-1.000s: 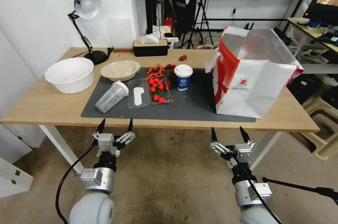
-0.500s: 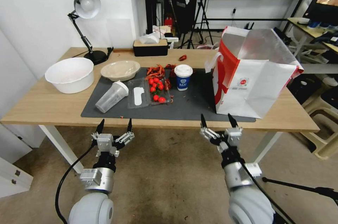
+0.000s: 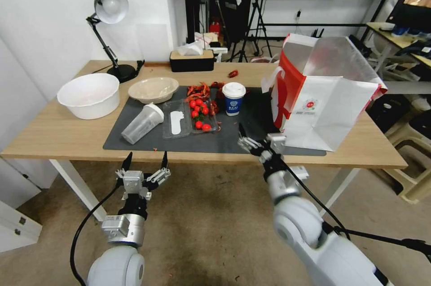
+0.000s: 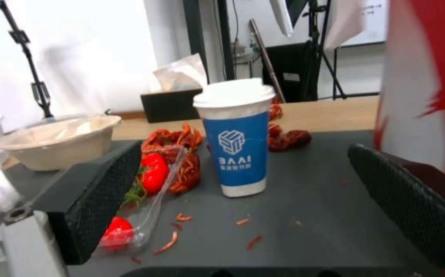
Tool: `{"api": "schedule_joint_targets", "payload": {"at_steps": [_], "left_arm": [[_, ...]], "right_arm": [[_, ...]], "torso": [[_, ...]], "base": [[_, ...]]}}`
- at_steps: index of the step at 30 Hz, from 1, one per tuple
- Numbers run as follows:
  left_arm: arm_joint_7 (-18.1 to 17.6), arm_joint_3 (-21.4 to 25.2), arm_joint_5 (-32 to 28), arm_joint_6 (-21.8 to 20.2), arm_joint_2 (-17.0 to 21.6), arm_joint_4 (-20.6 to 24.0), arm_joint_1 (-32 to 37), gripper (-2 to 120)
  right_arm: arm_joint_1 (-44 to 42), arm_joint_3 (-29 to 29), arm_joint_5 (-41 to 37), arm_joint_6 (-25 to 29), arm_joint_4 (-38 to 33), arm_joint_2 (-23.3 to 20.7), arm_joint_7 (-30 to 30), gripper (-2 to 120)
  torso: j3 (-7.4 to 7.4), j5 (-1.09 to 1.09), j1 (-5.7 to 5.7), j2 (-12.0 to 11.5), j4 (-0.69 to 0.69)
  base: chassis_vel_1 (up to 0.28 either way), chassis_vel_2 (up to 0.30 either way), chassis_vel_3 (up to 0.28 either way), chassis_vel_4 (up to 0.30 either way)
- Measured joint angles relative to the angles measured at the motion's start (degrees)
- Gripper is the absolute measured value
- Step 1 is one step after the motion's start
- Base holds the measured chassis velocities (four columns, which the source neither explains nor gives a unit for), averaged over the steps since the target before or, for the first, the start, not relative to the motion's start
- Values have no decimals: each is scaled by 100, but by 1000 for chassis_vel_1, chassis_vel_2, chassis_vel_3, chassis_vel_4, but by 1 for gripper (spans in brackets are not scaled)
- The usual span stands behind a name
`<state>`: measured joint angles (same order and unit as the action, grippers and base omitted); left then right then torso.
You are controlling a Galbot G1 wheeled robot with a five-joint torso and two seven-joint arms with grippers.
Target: Pick up the trash from the table and place it into the takeout bag.
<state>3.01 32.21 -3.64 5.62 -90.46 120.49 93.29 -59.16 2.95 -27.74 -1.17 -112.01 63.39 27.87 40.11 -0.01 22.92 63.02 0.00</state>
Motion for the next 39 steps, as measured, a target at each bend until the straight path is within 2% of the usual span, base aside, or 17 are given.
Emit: {"api": "schedule_joint_targets", "payload": {"at_steps": [5,14,39], "left_arm": [[-2,17,1,3,2,-10,11,100],[-14,24,0,33,12,-54,12,100],[-28,39,0,71,13,-99,26,100]], "right_arm": [[640,421,-117,-115,625,172,258,100],[1576,787,-284,-89,1489,336,407,100],[2294,1109,-637,-150,2153,537,599,100]], "torso": [[0,0,0,0,0],[0,0,0,0,0],[0,0,0,0,0]], "base": [[0,0,0,0],[0,0,0,0],[0,0,0,0]]}}
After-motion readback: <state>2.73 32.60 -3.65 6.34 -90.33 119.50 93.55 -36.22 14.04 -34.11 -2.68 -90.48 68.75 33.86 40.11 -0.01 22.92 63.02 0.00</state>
